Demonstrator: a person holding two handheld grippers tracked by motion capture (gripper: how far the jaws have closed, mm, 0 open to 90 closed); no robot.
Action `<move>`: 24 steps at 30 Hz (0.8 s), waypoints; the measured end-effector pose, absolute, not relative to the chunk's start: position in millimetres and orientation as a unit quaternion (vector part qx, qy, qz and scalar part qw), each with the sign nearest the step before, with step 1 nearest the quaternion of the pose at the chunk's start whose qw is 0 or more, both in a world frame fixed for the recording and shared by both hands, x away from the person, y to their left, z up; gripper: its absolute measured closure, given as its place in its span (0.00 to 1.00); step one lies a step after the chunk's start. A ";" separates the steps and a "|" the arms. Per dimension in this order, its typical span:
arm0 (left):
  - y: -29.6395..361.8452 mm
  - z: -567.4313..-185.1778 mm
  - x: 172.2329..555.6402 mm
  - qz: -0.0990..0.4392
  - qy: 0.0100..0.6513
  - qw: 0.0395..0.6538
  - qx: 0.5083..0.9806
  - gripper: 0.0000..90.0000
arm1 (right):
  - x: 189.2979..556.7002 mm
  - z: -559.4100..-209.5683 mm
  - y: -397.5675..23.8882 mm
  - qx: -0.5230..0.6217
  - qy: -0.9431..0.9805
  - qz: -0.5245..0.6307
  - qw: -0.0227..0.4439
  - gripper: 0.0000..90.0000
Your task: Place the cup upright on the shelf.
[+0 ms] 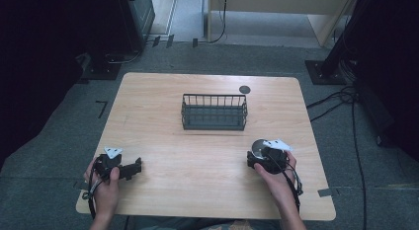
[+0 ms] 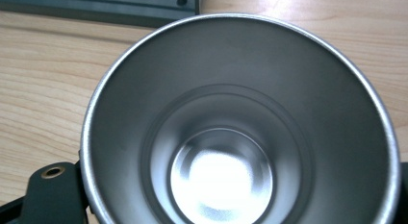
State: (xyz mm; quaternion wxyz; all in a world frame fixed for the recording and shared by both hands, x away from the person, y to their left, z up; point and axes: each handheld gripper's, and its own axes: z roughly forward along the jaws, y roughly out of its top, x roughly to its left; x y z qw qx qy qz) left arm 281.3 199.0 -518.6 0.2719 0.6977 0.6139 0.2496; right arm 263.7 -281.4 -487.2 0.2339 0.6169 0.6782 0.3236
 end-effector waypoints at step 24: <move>199.0 -518.5 281.3 0.250 0.614 0.272 0.698 0.00 | 276.0 -448.2 -267.4 0.586 0.687 0.356 0.240 0.20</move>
